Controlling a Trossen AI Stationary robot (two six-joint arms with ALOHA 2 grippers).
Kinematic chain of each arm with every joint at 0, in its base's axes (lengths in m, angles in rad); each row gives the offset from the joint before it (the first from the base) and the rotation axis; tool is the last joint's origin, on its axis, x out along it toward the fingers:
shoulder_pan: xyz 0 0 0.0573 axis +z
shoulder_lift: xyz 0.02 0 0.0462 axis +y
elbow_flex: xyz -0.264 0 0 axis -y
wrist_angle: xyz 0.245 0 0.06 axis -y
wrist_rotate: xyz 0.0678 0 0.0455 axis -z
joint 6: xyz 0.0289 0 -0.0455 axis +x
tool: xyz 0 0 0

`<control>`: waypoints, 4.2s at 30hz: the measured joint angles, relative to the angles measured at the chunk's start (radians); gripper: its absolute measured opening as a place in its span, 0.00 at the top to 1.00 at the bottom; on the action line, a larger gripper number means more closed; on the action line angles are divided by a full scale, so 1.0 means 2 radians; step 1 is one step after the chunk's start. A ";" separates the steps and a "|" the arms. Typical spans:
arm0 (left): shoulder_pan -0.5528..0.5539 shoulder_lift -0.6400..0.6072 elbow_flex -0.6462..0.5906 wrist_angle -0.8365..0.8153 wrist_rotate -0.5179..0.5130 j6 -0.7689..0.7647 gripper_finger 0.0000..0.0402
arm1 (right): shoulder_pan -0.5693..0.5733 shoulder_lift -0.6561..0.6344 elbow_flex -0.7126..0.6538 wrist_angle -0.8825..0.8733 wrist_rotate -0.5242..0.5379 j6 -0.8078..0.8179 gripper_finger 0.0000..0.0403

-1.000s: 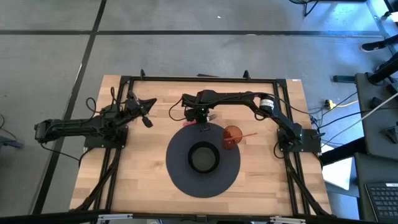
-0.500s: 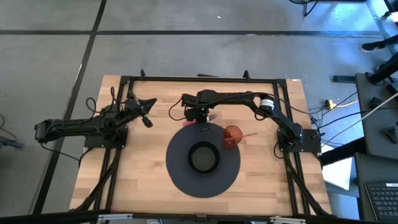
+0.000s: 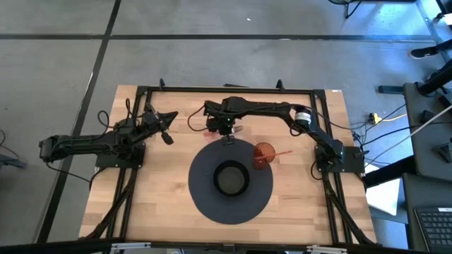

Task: Pick & Place Utensil
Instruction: Put the pink fork into the black bowl, then put the orange spoon into the black bowl

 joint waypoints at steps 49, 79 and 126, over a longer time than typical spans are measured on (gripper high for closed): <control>-0.002 0.000 0.000 -0.003 0.016 -0.001 0.99 | 0.182 -0.074 -0.060 0.138 -0.172 0.121 0.89; -0.002 0.000 0.000 -0.004 0.017 -0.015 0.99 | 0.186 -0.214 -0.387 0.401 -0.014 0.249 0.89; -0.002 0.000 0.000 -0.006 0.020 -0.026 0.99 | 0.191 -0.605 -0.391 0.383 0.043 0.076 0.86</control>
